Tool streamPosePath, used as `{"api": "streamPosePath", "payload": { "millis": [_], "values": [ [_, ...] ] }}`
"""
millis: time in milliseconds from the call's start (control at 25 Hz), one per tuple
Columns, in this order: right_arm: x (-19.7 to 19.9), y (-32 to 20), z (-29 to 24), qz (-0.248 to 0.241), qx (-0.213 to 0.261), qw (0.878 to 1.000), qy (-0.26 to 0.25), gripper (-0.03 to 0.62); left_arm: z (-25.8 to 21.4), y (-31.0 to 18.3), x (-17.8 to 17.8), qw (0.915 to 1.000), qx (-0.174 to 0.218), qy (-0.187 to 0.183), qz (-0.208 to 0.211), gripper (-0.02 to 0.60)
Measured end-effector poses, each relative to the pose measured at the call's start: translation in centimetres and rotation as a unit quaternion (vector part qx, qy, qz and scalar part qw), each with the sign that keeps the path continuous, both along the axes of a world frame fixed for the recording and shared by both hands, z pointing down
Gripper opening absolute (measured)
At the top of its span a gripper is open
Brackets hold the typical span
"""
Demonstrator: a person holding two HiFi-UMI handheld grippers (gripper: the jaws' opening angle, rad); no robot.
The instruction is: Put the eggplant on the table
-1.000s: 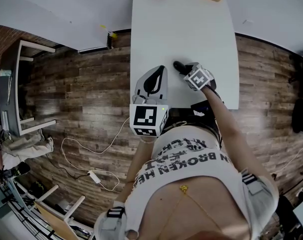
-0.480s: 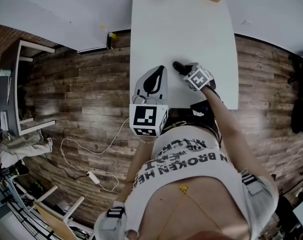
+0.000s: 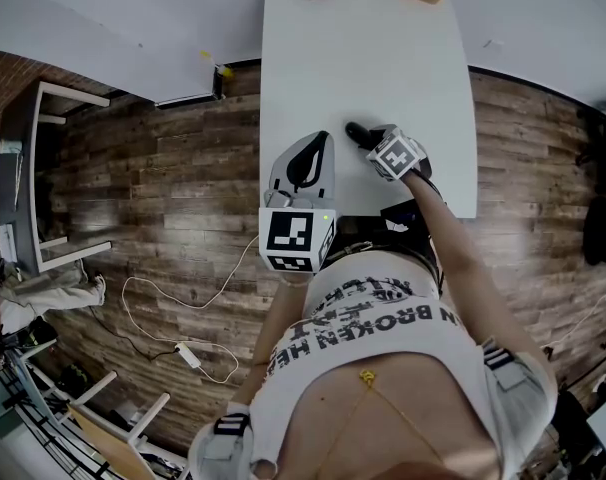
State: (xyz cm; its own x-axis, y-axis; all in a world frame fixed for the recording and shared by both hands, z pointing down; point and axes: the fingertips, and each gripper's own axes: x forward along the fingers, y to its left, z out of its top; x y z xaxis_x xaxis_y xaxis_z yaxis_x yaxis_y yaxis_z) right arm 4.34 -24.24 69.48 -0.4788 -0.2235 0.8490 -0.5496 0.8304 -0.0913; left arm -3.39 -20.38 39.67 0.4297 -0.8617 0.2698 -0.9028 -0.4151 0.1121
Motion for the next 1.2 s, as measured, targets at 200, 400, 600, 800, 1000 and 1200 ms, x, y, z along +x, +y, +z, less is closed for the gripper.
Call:
{"api": "streamPosePath", "payload": {
  "millis": [200, 400, 600, 800, 1000, 1200],
  "values": [
    [0.1, 0.0, 0.1, -0.004, 0.002, 1.0, 0.008, 0.195, -0.1, 0.0, -0.1, 1.0, 0.001, 0.001, -0.003, -0.002],
    [-0.2, 0.0, 0.2, -0.005, 0.002, 1.0, 0.007, 0.199, 0.0, 0.0, -0.4, 1.0, 0.003, 0.001, -0.004, -0.002],
    [0.0, 0.2, 0.2, -0.012, -0.001, 1.0, 0.014, 0.212, -0.1, 0.2, -0.1, 1.0, 0.004, 0.001, 0.0, -0.002],
    [0.1, 0.5, 0.2, -0.013, -0.002, 1.0, 0.014, 0.218, -0.2, 0.3, 0.0, 1.0, 0.004, 0.001, 0.001, -0.002],
    [0.3, 0.2, 0.0, -0.015, 0.009, 1.0, 0.021, 0.235, -0.1, 0.2, 0.0, 1.0, 0.002, 0.001, 0.004, -0.002],
    [1.1, -0.2, -0.1, -0.008, 0.016, 0.999, 0.026, 0.241, -0.3, 0.2, 0.3, 0.9999, 0.004, 0.001, 0.009, -0.002]
  ]
}}
